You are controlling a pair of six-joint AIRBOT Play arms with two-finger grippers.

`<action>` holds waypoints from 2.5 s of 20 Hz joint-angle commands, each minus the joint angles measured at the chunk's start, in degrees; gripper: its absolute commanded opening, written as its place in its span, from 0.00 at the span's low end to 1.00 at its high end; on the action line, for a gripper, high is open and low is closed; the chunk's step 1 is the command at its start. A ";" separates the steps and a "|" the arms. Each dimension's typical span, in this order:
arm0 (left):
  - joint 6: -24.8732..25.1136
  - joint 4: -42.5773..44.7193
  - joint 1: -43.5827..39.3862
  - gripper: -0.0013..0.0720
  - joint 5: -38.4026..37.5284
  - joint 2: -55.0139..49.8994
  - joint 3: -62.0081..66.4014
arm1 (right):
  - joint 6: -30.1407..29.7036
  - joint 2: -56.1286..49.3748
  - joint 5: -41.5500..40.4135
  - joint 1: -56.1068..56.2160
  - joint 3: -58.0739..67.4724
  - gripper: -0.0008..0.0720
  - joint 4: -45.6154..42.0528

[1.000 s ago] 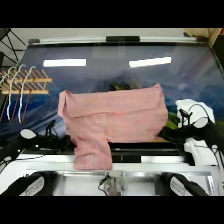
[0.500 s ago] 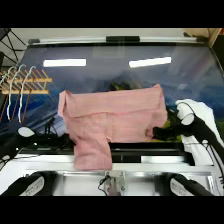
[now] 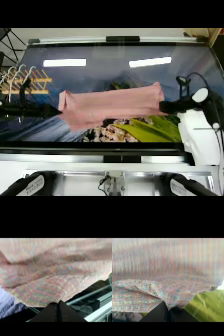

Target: Fold the shirts.

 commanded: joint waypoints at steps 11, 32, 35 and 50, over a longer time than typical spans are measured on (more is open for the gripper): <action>-8.70 -4.92 -1.81 0.05 10.51 -38.77 31.63 | 2.95 -34.69 -13.84 6.08 30.45 0.08 -0.13; -12.44 -5.46 -3.72 0.74 -8.70 -30.73 41.53 | -3.34 -37.88 4.50 -5.68 30.69 0.94 9.07; -10.54 -5.49 -7.93 0.74 -8.70 -29.55 41.53 | -3.37 -39.71 3.02 -2.10 30.69 0.94 9.64; -8.68 -6.29 -32.87 0.06 16.41 -37.48 27.02 | -4.52 -13.31 13.00 1.14 30.73 0.08 20.74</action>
